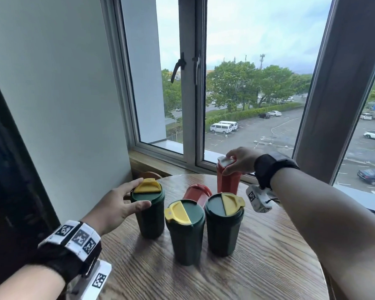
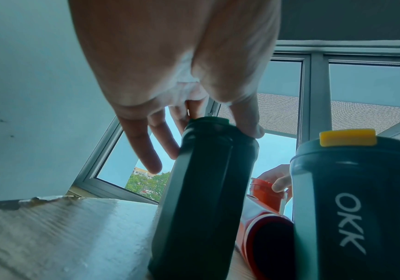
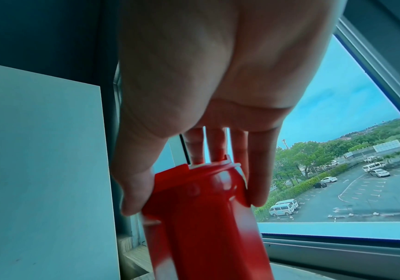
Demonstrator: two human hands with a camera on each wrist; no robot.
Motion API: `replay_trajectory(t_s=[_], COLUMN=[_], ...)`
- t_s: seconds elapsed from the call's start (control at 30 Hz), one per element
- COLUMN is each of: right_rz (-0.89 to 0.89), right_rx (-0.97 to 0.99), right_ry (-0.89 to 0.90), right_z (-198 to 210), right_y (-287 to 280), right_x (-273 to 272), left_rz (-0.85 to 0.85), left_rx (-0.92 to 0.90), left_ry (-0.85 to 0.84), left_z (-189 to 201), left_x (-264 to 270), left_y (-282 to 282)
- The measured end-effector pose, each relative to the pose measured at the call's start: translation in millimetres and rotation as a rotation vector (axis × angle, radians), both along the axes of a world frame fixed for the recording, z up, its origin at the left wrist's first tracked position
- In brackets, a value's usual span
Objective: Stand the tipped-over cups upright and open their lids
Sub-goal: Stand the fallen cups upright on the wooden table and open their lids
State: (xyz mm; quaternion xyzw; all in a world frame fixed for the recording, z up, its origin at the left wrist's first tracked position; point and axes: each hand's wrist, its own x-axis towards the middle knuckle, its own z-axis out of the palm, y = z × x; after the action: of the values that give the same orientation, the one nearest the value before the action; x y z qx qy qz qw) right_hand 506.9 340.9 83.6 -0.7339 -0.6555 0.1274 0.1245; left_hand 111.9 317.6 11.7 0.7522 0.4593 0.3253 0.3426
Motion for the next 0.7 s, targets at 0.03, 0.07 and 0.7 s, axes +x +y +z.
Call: replay_trajectory(t_s=[0.03, 0.07, 0.7], right_rz=[0.002, 0.007, 0.09], right_rx=[-0.008, -0.016, -0.031], right_ry=[-0.002, -0.007, -0.199], right_z=[1.2, 2.8, 34.2], right_y=[-2.6, -6.1, -60.1], right_x=[-1.0, -1.6, -8.1], left_rz=[0.001, 0.004, 0.025], left_rx=[0.0, 0.001, -0.002], left_ry=[0.0, 0.002, 0.015], left_z=[0.5, 0.7, 3.1], left_x=[-0.6, -1.3, -4.2], left_y=[-1.1, -1.6, -10.9])
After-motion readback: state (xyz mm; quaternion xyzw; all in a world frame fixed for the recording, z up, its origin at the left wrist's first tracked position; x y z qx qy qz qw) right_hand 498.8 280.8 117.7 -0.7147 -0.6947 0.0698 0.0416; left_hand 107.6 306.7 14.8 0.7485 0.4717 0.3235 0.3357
